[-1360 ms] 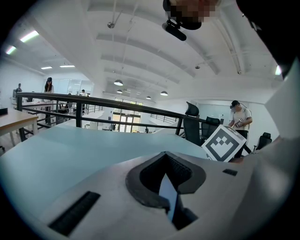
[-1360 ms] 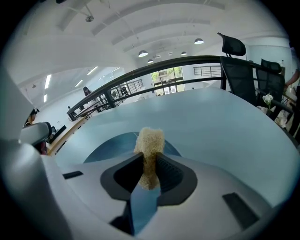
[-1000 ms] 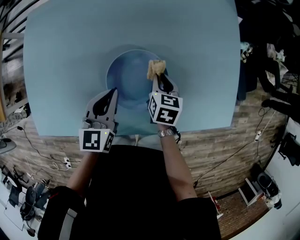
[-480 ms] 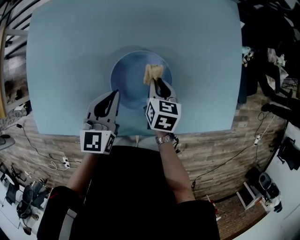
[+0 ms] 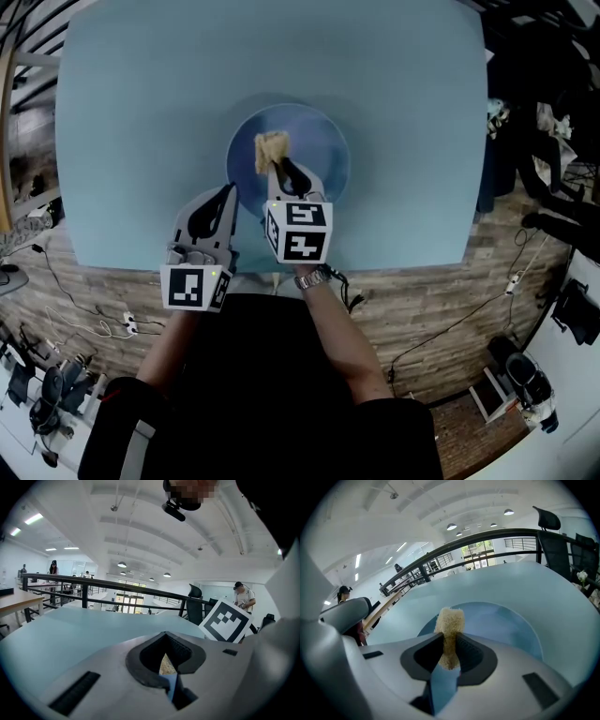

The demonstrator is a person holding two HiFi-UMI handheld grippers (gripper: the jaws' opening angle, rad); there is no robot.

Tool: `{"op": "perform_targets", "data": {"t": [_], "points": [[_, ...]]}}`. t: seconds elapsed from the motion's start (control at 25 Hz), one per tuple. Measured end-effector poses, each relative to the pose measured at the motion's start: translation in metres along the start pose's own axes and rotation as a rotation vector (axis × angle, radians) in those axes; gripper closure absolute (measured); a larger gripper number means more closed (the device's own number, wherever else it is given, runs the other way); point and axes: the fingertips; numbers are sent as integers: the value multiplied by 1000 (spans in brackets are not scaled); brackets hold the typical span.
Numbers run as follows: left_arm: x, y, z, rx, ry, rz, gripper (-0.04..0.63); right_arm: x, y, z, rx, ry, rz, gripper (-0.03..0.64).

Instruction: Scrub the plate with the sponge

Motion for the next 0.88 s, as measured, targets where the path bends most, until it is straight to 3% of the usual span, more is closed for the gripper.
{"op": "perform_targets", "data": {"t": [0.36, 0.88], "points": [[-3, -5, -12, -37, -17, 14, 595, 1, 18, -30, -76, -33, -39, 538], [-3, -7, -18, -44, -20, 15, 595, 7, 31, -43, -102, -22, -80, 538]]}}
Point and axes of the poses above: the fingertips, and each gripper's own axes: y forward along the fingers, z to its right, x out of its underside, and after that the axes turned 13 degrees about -y, right-handed
